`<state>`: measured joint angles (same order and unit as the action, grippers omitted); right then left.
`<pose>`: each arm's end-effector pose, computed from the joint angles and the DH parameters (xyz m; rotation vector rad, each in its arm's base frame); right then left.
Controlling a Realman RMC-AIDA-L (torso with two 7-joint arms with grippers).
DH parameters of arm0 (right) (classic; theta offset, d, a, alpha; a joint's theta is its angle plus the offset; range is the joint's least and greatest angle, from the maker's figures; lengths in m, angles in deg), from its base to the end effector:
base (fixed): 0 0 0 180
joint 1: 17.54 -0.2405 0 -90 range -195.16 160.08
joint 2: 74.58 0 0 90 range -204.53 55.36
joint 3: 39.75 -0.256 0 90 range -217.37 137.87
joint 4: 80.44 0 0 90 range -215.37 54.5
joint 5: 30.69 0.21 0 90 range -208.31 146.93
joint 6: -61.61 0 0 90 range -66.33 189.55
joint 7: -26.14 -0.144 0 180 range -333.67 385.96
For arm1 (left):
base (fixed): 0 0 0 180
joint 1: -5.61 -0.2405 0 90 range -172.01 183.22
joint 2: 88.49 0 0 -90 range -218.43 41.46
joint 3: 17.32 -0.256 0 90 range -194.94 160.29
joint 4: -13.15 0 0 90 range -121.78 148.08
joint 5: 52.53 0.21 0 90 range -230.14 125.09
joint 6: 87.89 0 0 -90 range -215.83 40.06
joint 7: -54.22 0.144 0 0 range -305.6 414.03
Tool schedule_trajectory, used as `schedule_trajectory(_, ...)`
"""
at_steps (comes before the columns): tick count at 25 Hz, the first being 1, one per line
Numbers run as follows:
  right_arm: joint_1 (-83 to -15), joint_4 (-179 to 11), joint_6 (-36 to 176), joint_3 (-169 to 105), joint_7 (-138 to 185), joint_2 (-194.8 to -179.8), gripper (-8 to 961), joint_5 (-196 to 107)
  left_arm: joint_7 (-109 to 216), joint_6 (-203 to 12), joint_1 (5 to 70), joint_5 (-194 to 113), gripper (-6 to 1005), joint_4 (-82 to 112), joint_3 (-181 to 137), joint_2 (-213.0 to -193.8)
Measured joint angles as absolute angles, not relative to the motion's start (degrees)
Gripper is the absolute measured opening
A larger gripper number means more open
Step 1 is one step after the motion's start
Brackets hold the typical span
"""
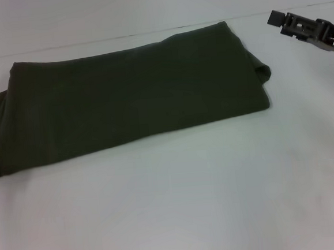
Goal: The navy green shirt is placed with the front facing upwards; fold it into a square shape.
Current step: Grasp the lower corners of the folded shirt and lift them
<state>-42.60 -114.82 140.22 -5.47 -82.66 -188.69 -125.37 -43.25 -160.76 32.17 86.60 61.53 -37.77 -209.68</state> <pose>0.3096 0.3509 0.0749 -2.0031 1.3607 1.1317 -0.3646 0.3233 0.0497 -2.1884 -1.1570 -0.2448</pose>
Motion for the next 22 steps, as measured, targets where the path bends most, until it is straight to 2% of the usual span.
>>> schedule_trajectory(3,-43.2,-114.8,139.6,-5.3,-83.9,-188.34,886,-128.5,-43.2,-161.4,32.3,86.6,48,61.6,-37.8,-209.63)
schedule_trajectory(5,-44.1,-115.2,138.4,-5.3,-86.9,-187.87,885,-132.7,-43.1,-161.7,32.4,86.5,49,61.7,-37.8,-209.54)
schedule_trajectory(15,-45.5,-115.4,138.4,-5.3,-106.8,-184.09,881,-146.2,-43.1,-162.6,32.4,86.1,50,63.2,-37.8,-209.72)
schedule_trajectory(22,-44.7,-114.0,137.5,-6.0,-108.9,-183.25,880,-146.7,-43.1,-163.0,32.4,86.1,50,63.4,-37.8,-209.76)
